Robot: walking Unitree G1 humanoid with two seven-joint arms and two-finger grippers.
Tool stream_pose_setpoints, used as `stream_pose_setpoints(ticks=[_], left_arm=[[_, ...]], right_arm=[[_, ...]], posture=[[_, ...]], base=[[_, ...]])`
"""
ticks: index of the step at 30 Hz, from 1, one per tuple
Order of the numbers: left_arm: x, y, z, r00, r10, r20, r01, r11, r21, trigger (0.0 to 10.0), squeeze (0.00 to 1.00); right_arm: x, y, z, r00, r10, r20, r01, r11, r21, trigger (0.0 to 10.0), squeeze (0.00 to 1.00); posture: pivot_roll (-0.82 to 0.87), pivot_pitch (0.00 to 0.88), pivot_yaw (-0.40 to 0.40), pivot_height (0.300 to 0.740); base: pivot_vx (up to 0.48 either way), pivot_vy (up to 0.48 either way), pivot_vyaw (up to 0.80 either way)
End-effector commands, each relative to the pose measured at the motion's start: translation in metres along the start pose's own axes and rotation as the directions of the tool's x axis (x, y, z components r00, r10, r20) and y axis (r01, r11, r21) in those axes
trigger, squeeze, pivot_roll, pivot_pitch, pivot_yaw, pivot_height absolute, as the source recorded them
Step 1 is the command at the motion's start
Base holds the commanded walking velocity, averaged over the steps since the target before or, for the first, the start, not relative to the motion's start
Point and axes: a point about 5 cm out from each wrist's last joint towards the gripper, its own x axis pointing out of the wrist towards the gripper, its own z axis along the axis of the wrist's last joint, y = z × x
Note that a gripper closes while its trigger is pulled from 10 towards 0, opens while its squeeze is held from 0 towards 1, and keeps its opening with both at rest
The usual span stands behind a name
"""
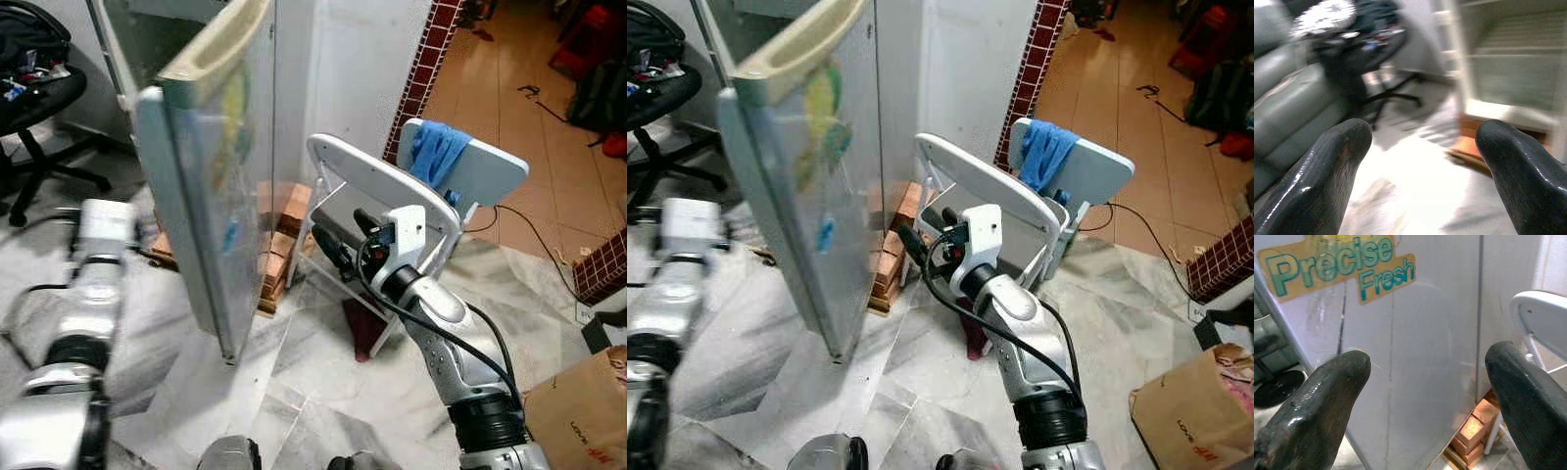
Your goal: Restocking fridge
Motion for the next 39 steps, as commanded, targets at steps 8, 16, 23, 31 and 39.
stream_pose_setpoints(ticks=[8,16,23,31,39], left_arm=[[-0.033,-0.001,-0.041,1.000,0.015,0.007,-0.015,1.000,0.011,10.0,0.00],[-0.098,-0.072,-0.045,0.942,-0.288,0.175,0.293,0.956,-0.005,10.0,0.00],[-0.110,-0.086,-0.037,0.893,-0.391,0.225,0.395,0.918,0.026,10.0,0.00],[-0.106,-0.086,-0.008,0.868,-0.405,0.286,0.419,0.908,0.014,10.0,0.00],[-0.116,-0.092,0.002,0.842,-0.442,0.310,0.466,0.885,-0.004,10.0,0.00]], right_arm=[[0.003,-0.002,-0.002,1.000,-0.003,-0.004,0.003,1.000,-0.005,10.0,0.00],[-0.002,0.001,-0.007,0.991,0.125,-0.052,-0.126,0.992,-0.003,10.0,0.00],[-0.007,-0.017,-0.015,0.998,-0.041,-0.042,0.039,0.998,-0.059,10.0,0.00],[-0.020,-0.033,-0.031,0.974,-0.220,-0.056,0.216,0.973,-0.078,10.0,0.00],[-0.034,-0.044,-0.033,0.936,-0.352,-0.016,0.348,0.931,-0.105,10.0,0.00]], posture=[[0.11,0.036,-0.051,0.740],[0.12,0.040,-0.054,0.740],[0.12,0.038,-0.056,0.740],[0.12,0.045,-0.050,0.740],[0.10,0.075,-0.035,0.740]], base=[[0.000,0.000,0.00],[0.000,0.000,0.00],[0.000,0.274,0.00],[0.000,0.480,-0.48],[0.000,0.480,-0.68]])
